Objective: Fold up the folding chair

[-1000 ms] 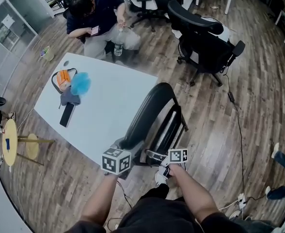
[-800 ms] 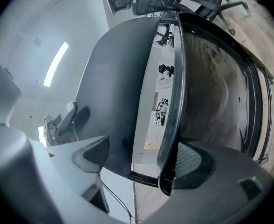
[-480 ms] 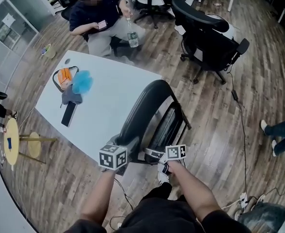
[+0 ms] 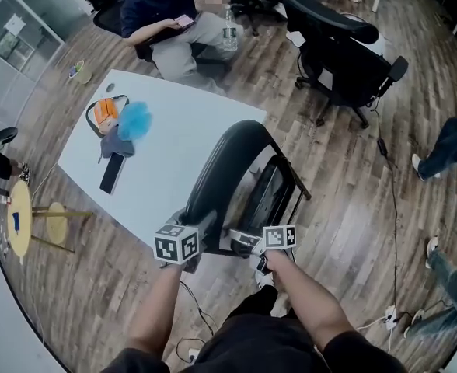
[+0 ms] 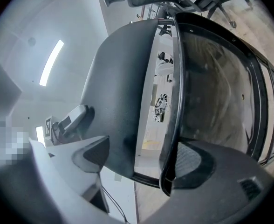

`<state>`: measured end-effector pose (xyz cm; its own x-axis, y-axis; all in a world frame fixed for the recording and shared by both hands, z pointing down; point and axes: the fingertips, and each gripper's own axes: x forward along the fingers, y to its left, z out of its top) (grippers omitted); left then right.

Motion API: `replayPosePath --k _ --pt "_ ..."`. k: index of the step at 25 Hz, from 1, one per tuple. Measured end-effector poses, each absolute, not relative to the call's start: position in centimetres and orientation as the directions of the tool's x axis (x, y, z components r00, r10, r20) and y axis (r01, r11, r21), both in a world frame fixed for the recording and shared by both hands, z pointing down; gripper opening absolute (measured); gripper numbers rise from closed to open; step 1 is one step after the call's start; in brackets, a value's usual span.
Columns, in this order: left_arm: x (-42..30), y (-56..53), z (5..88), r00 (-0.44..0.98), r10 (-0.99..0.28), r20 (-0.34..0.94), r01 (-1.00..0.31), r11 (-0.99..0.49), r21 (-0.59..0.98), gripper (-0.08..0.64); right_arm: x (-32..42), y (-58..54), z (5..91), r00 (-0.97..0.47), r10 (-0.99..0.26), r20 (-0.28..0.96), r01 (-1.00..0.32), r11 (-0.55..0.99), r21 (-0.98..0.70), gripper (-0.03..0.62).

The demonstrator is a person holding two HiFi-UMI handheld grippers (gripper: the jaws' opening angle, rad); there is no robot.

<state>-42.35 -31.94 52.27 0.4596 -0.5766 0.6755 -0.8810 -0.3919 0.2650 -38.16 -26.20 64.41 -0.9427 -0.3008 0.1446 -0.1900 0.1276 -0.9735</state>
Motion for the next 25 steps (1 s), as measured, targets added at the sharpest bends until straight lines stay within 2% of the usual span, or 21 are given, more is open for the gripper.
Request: replayPosePath --k 5,11,14,18,21,23,24,25 --pt "-43.0 -32.3 52.0 0.429 -0.620 0.658 -0.900 -0.356 0.252 0.192 -37.6 -26.3 64.7 -0.937 -0.298 0.179 -0.239 0.177 -0.955 0.403" --pt "-46.9 -31.1 47.3 0.266 -0.782 0.564 -0.964 -0.231 0.133 0.206 -32.0 -24.7 65.2 -0.864 -0.399 0.307 -0.417 0.224 -0.881 0.405" --pt "-47.6 -28.9 44.6 0.220 -0.825 0.520 -0.974 -0.211 0.078 0.206 -26.9 -22.9 62.5 -0.786 -0.516 0.340 -0.535 0.293 -0.793 0.403" --pt "-44.1 -25.3 41.6 0.276 -0.856 0.437 -0.961 -0.257 0.104 0.204 -20.6 -18.9 56.1 -0.708 -0.644 0.292 -0.645 0.419 -0.639 0.402" --pt "-38.5 -22.8 40.1 0.371 -0.857 0.358 -0.929 -0.339 0.152 0.179 -15.8 -15.7 51.1 -0.645 -0.721 0.255 -0.732 0.487 -0.476 0.393" --pt "-33.9 -21.1 38.8 0.440 -0.850 0.289 -0.898 -0.407 0.169 0.140 -12.0 -13.9 47.5 -0.554 -0.805 0.211 -0.813 0.469 -0.346 0.342" --pt "-31.7 -20.0 37.8 0.466 -0.849 0.247 -0.884 -0.435 0.171 0.110 -10.1 -12.9 45.6 -0.502 -0.846 0.181 -0.850 0.444 -0.282 0.276" --pt "-29.7 -18.7 36.9 0.487 -0.849 0.205 -0.872 -0.460 0.169 0.085 -8.3 -11.8 43.8 -0.455 -0.878 0.148 -0.881 0.419 -0.221 0.248"
